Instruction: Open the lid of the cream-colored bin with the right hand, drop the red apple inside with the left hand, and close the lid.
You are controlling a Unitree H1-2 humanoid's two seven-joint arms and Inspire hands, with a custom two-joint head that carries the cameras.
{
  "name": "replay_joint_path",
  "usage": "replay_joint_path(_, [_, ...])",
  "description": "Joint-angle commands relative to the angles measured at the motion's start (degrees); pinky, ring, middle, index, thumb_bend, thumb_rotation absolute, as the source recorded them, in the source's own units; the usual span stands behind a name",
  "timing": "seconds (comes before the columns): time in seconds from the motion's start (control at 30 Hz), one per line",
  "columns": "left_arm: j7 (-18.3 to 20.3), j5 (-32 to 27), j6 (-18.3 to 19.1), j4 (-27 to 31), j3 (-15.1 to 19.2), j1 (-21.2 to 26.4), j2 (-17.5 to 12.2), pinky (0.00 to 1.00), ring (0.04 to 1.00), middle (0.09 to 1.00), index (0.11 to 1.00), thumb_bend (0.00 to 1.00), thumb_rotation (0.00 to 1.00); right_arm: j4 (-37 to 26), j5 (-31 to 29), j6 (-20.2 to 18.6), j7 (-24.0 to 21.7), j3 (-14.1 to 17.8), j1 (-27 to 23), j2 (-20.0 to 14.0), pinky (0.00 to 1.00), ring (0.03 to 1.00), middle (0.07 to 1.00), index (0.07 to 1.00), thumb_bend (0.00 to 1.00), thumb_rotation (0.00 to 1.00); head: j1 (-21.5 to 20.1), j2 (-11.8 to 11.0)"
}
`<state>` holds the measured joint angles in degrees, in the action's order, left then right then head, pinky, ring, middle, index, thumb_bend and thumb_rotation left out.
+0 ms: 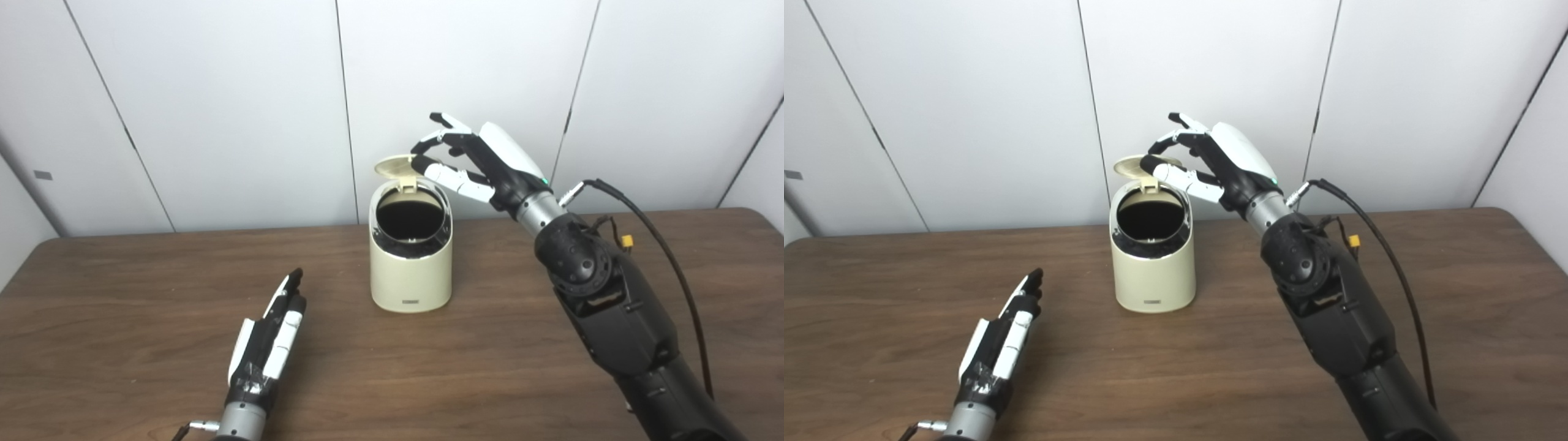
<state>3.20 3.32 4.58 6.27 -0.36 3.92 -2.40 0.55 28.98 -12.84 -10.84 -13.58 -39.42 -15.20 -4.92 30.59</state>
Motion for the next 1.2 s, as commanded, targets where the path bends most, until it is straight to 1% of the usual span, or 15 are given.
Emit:
replay_joint_path(0.0, [-0.55,-0.25,-1.81,0.97,-0.04,1.66,0.17,1.0,1.0,0.99,1.0,0.69,0.9,-1.43,0.71,2.43,0.78,0.2,-2.06,-1.01,0.86,0.978,0.952,0.664,0.5,0.97,0.12,0.05])
replay_joint_path(0.1, [-0.59,0.28,-2.08,1.01,-0.31,1.79,0.18,1.0,0.998,0.99,1.0,0.69,0.9,-1.91,1.82,3.57,0.92,-0.15,-1.29,-1.56,0.9,0.985,0.942,0.665,0.49,0.98,0.41,0.07])
replay_joint_path(0.27, [-0.61,0.03,-2.69,0.89,-0.19,1.97,0.23,1.0,0.991,0.982,0.993,0.67,0.88,-3.69,4.15,5.09,0.49,-1.18,0.17,-2.9,0.92,0.993,0.937,0.669,0.5,1.0,0.48,0.11])
replay_joint_path(0.37, [-0.7,0.1,-3.2,0.64,-0.13,1.99,0.2,1.0,0.984,0.975,0.985,0.67,0.86,-5.07,5.49,5.3,-0.17,-1.98,1.07,-3.56,0.92,0.996,0.934,0.678,0.52,1.0,0.39,0.14])
replay_joint_path(0.43, [-0.55,-0.2,-3.66,0.4,-0.12,1.96,0.13,0.99,0.983,0.975,0.983,0.67,0.85,-6.36,6.28,5.16,-0.91,-2.45,1.8,-3.83,0.93,0.999,0.933,0.682,0.52,0.99,0.51,0.17])
replay_joint_path(0.6, [-0.36,-0.14,-3.71,0.56,-0.35,1.83,0.05,0.99,0.981,0.973,0.977,0.68,0.83,-9.85,7.55,3.69,-4.4,-3.56,3.33,-4.43,0.97,1.0,0.942,0.698,0.52,0.97,0.56,0.28])
replay_joint_path(0.73, [-0.35,0.01,-4.09,0.49,-0.54,1.93,0.04,0.97,0.976,0.972,0.975,0.68,0.82,-11.79,9.17,4.11,-6.28,-4.21,4.04,-4.66,0.95,1.0,0.928,0.7,0.5,0.94,0.68,0.35])
replay_joint_path(0.8, [-0.38,0.61,-4.18,0.4,-0.79,1.96,-0.17,0.97,0.974,0.973,0.975,0.69,0.81,-12.45,9.57,4.24,-7.12,-4.37,4.33,-4.6,0.95,1.0,0.921,0.702,0.49,0.93,0.68,0.35])
replay_joint_path(0.9, [-0.1,0.58,-5.02,-0.03,-0.97,1.93,-0.46,0.96,0.983,0.982,0.98,0.66,0.82,-13.36,9.96,3.77,-8.23,-4.48,4.81,-4.23,0.96,1.0,0.917,0.709,0.51,0.95,0.54,0.43])
replay_joint_path(1.0, [-0.2,0.56,-4.9,0.06,-1.0,1.84,-0.38,0.95,0.977,0.979,0.976,0.66,0.81,-14.27,10.78,3.4,-9.48,-4.92,5.23,-4.11,1.0,1.0,0.925,0.719,0.52,0.95,0.6,0.45])
replay_joint_path(1.17, [-0.25,0.93,-5.08,-0.01,-1.11,1.86,-0.53,0.95,0.979,0.98,0.977,0.67,0.82,-14.66,12.88,4.15,-10.08,-5.75,5.72,-4.05,0.99,0.997,0.92,0.718,0.52,0.92,0.65,0.58])
